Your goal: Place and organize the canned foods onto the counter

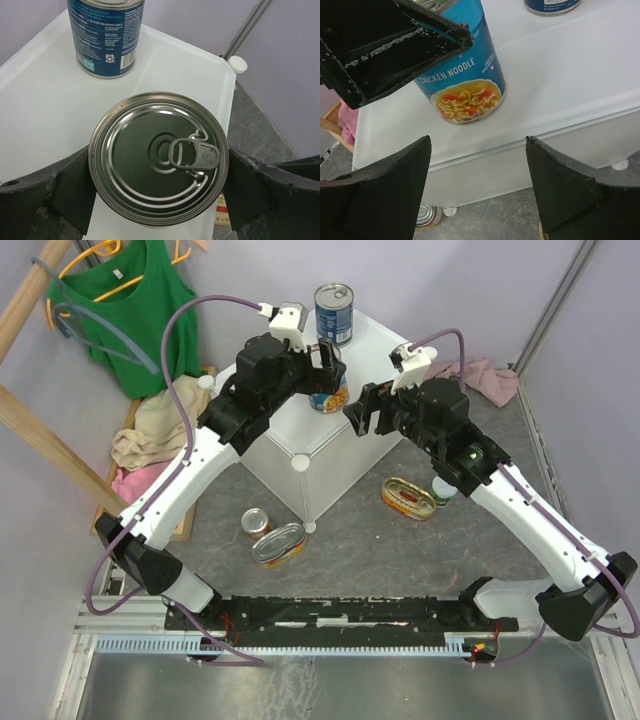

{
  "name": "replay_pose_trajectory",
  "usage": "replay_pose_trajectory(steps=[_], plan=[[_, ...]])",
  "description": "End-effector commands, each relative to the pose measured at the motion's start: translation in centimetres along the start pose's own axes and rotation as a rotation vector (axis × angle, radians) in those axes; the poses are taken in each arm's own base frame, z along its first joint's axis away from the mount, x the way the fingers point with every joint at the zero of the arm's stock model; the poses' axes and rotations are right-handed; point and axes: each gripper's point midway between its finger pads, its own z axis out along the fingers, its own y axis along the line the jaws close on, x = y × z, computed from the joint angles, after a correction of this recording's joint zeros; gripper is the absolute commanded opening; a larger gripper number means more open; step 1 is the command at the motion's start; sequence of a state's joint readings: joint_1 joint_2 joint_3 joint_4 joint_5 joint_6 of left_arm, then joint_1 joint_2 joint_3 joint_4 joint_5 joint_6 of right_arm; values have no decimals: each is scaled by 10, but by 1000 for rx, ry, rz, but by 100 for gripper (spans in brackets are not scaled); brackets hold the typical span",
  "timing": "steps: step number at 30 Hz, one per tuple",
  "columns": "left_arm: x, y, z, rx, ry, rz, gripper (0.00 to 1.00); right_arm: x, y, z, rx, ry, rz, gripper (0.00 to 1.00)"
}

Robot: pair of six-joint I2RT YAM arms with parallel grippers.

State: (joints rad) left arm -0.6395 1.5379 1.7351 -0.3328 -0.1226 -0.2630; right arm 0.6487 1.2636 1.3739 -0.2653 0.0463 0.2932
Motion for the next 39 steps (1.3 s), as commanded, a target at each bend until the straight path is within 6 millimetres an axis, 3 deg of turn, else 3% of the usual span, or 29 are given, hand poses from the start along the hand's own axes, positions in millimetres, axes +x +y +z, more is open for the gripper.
replay_pose_trajectory(steps=[1, 2, 4, 15, 25, 33, 39], plan=[[-61, -26, -26, 86, -182, -18, 89, -20, 5, -1, -7, -56, -17, 85], [-61, -26, -27, 86, -182, -15, 96, -20, 6, -1, -7, -56, -18, 85], [-60, -27, -27, 90, -178, -10, 99, -20, 6, -1, -9, -57, -18, 85], [-67, -27, -33, 84, -208, -12, 99, -27, 6, -13, -7, -78, -33, 85], [-80, -34, -51, 126, -242, -25, 99, -30, 11, -19, -24, -82, -38, 85], [-83, -43, -45, 163, -236, -36, 99, -33, 15, -26, -33, -86, -45, 85], [-95, -49, -49, 174, -266, -35, 99, -34, 17, -27, -41, -83, -53, 85]])
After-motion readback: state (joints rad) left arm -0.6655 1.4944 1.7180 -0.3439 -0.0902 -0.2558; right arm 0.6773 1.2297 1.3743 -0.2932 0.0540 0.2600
